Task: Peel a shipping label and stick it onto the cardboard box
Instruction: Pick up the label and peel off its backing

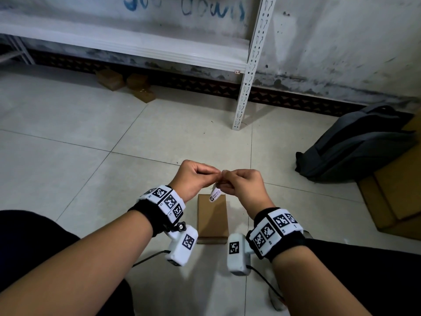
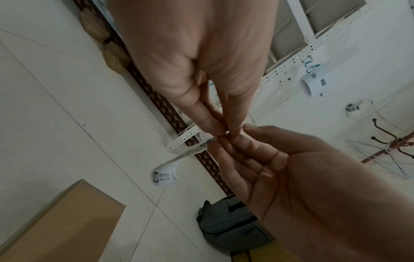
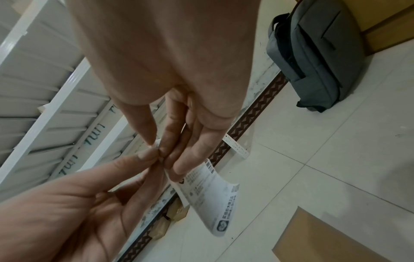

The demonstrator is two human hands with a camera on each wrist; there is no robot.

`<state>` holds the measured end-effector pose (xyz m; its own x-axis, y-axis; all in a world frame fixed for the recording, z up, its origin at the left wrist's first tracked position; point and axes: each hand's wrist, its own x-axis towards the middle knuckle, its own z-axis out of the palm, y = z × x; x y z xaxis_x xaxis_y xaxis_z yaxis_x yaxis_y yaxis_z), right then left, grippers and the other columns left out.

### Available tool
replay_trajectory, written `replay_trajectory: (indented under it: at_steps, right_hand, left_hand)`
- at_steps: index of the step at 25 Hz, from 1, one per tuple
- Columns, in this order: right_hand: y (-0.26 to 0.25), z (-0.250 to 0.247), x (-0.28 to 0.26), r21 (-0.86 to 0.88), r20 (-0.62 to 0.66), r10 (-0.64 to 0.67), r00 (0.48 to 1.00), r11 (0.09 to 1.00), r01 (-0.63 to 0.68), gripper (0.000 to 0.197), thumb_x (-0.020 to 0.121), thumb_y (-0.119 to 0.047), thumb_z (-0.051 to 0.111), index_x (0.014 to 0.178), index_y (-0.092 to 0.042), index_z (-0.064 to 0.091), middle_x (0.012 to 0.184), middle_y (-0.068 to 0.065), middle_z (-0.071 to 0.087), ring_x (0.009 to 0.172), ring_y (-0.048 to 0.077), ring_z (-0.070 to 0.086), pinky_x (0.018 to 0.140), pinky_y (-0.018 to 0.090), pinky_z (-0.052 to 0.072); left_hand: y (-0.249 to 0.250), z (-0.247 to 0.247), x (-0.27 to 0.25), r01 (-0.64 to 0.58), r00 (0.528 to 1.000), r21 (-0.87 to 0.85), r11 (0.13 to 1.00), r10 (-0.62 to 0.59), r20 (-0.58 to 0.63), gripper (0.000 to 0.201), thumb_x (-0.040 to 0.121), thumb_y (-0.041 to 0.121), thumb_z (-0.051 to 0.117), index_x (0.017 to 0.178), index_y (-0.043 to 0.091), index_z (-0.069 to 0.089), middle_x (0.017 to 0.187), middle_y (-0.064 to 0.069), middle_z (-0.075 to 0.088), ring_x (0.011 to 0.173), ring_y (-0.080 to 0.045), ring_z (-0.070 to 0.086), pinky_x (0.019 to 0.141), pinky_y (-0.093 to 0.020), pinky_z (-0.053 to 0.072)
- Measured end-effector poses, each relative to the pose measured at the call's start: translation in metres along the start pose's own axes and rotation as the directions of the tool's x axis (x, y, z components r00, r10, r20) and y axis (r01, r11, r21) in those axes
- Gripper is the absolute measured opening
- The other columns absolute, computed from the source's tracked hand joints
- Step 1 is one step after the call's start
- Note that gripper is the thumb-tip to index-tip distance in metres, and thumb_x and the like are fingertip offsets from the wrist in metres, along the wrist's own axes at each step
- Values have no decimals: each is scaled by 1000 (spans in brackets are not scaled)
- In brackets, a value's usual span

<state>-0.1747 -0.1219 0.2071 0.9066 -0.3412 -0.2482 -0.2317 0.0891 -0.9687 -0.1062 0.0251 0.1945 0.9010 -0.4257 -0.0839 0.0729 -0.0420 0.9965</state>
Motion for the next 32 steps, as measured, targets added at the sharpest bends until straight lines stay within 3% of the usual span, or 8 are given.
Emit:
replay_trajectory:
  at_steps: [6,10,14,17,21,25,29,32]
  right_hand:
    - [-2,2,-1,76,23,70,997,995,-71,27,94,-7,59,93,17,69,92,36,72,93,43,74,90,44,60]
    - [-3,1,-3,54,36,65,997,996,-67,21,94,-2,57,87,14,70,94,37,71,94,44,73,92,47,59]
    - [1,1,-2,4,76,27,997,1000,-28,23,97,-4,55,82,4,70,88,32,72,88,40,72,85,41,60]
    - [6,1,1,-52,88,8,996,999,-3,24,98,-7,53,88,8,69,88,31,73,83,35,73,78,36,60]
    - [11,2,5,-82,86,-12,996,996,19,24,99,-6,49,91,8,66,85,27,72,80,33,73,67,27,60]
    - [16,6,8,-207,29,-95,995,973,99,27,101,-8,46,81,-4,63,72,11,67,84,43,72,65,31,58]
    - [17,5,8,-227,40,-116,992,966,122,27,101,-12,50,79,-5,64,70,10,67,76,38,72,68,37,58]
    - [18,4,7,-222,51,-119,992,967,127,28,101,-13,51,78,-5,64,68,9,65,70,30,69,72,42,57]
  left_hand:
    - [4,2,-6,-37,999,6,999,37,35,22,76,3,80,94,-9,76,94,-24,76,91,-35,74,84,-36,60]
    - [1,1,-5,48,998,-24,999,-48,32,19,81,7,77,95,-6,76,95,-26,76,98,-43,72,94,-49,56]
    - [-1,-1,-3,69,997,-15,997,-69,38,20,82,7,76,96,-7,75,96,-27,75,99,-43,71,96,-54,54]
    - [-3,-1,-4,67,997,-1,998,-67,40,17,84,6,75,94,-7,76,95,-28,75,99,-45,70,95,-54,54]
    - [-2,-1,-3,95,995,-12,995,-94,46,20,87,5,71,99,-11,73,99,-32,73,96,-39,73,95,-47,56]
    - [1,2,-6,127,991,-105,986,-120,64,26,92,4,65,108,-17,68,109,-34,69,95,-28,72,88,-28,59]
    - [3,0,-7,130,989,-96,987,-123,84,27,88,2,69,108,-16,68,108,-34,70,105,-39,70,91,-33,59]
    - [4,2,-8,134,989,-83,988,-127,82,24,90,0,66,107,-18,67,108,-36,69,99,-36,71,87,-29,60]
